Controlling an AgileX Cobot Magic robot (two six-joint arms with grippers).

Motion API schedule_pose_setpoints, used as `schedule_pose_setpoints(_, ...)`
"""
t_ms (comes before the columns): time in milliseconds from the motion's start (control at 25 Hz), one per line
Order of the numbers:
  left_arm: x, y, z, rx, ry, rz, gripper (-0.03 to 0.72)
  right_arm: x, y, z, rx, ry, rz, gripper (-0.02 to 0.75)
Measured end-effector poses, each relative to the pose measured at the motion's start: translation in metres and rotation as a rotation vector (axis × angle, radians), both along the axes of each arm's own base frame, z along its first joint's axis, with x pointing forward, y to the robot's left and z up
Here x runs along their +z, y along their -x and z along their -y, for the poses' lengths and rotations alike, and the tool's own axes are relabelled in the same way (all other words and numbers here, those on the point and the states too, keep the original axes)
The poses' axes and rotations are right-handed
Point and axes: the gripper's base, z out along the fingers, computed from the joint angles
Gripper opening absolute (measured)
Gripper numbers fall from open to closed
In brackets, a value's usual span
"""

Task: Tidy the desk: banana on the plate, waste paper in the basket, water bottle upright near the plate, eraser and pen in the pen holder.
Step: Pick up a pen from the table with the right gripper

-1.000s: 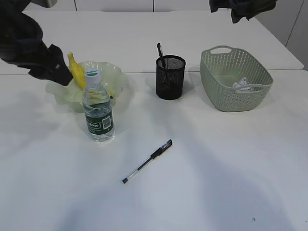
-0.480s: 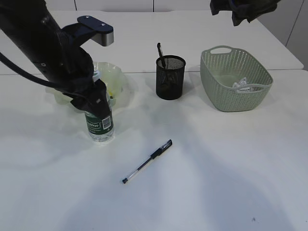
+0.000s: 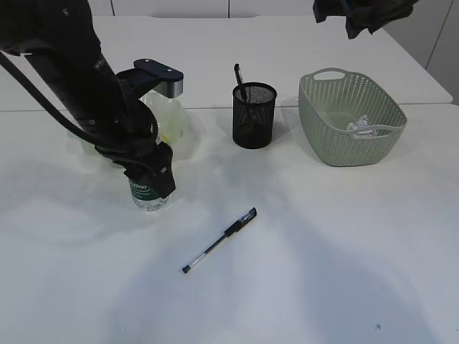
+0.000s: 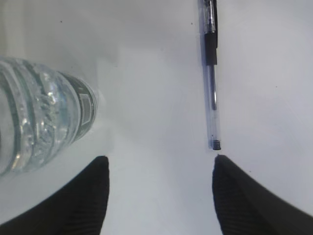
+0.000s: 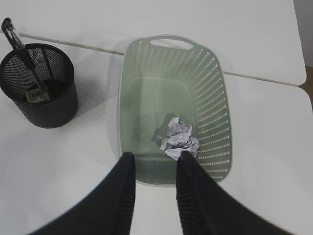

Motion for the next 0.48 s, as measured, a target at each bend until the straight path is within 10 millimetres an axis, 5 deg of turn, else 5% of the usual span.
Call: schedule_pose_setpoints(480, -0.016, 0.012, 0.031, -0.112, -0.022, -0.025, 0.466, 0.0, 0.0, 0.0, 0.001, 0.002, -0.002, 0.219)
